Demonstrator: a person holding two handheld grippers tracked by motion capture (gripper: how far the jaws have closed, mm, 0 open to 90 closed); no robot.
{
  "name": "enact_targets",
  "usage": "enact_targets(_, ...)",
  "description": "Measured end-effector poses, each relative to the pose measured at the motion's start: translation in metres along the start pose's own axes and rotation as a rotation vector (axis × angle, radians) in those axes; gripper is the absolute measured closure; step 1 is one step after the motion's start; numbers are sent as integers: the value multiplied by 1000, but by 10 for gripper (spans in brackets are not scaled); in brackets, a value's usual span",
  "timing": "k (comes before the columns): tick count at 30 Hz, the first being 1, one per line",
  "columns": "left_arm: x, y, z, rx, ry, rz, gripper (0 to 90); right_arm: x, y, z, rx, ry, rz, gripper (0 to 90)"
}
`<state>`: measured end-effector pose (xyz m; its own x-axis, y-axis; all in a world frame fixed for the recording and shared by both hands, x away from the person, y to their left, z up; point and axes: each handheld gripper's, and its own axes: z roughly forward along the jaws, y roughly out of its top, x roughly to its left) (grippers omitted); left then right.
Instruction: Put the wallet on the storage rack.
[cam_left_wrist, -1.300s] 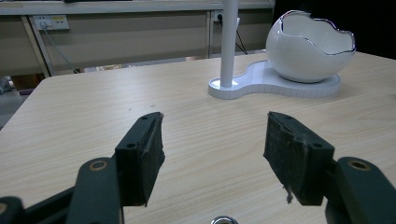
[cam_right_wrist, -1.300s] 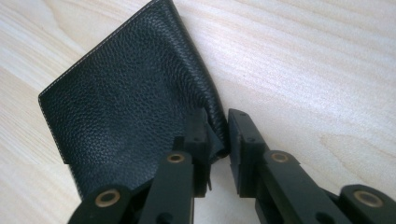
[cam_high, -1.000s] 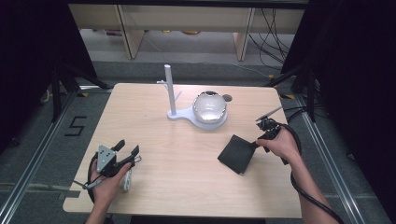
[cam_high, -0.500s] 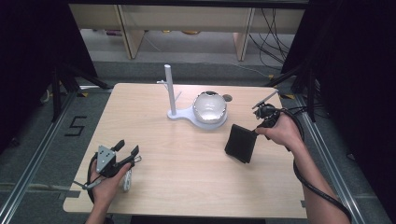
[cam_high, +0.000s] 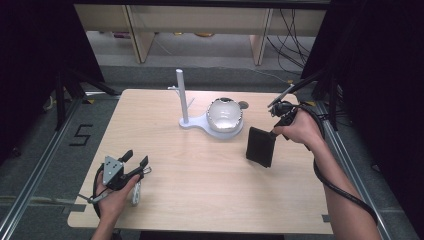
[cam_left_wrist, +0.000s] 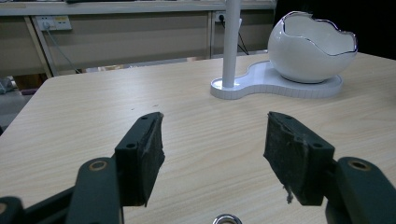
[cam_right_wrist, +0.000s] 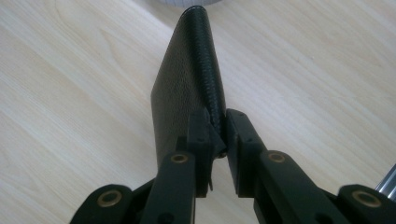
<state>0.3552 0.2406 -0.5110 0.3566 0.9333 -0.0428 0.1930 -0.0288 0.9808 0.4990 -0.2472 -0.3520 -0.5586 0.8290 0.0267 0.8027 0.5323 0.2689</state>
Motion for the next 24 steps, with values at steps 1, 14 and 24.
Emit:
enact_targets(1,0,0,0,0,1,-2,364,0,1,-1,-7,-1,-10,816)
enact_targets(14,1,0,-1,4,0,-1,364,2,11,-8,-53,-7,-29,817)
enact_targets(24,1,-1,0,-8,-4,-5,364,4,18,-21,-94,-5,-52,818)
